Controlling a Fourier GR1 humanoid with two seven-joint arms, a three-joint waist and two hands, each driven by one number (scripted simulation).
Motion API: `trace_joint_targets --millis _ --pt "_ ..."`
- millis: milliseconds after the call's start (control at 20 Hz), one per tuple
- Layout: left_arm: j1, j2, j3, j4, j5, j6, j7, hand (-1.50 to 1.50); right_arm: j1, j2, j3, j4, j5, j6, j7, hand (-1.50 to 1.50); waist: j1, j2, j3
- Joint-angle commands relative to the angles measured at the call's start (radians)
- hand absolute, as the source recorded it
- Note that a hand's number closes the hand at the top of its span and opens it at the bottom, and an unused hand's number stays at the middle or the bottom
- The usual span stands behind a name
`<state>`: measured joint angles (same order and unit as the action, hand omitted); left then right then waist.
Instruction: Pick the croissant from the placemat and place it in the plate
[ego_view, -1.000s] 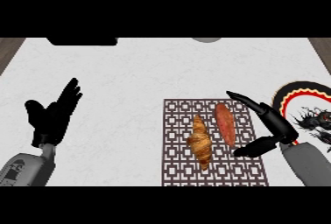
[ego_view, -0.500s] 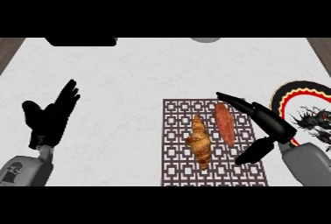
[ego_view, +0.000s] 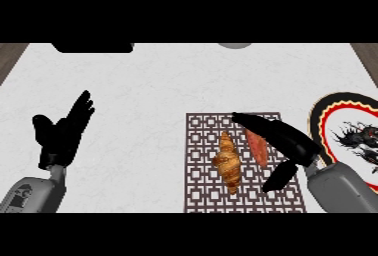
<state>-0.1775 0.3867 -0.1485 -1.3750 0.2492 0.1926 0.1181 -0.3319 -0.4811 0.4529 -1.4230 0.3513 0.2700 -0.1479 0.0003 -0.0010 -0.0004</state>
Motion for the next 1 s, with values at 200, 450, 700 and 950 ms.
trace_joint_targets --millis 200,450,700,950 --pt "0.014 -0.034 0.06 0.045 -0.025 -0.062 -0.069 0.0 -0.075 0.085 -0.004 0.052 0.131 0.103 0.096 -1.5 0.005 0.001 0.0" --pt "-0.03 -0.041 0.094 0.001 -0.053 -0.059 0.044 0.0 -0.071 0.114 -0.037 0.026 0.176 0.196 0.121 -1.5 0.001 0.0 0.0" --pt "-0.005 -0.092 0.079 -0.043 -0.092 -0.053 0.066 0.0 -0.115 0.223 -0.033 0.177 0.3 0.129 0.099 -1.5 0.005 0.001 0.001" --pt "-0.032 -0.079 0.157 0.075 -0.111 -0.133 -0.013 0.0 -0.059 0.258 -0.049 0.105 0.374 0.15 0.123 -1.5 0.0 0.001 0.0"
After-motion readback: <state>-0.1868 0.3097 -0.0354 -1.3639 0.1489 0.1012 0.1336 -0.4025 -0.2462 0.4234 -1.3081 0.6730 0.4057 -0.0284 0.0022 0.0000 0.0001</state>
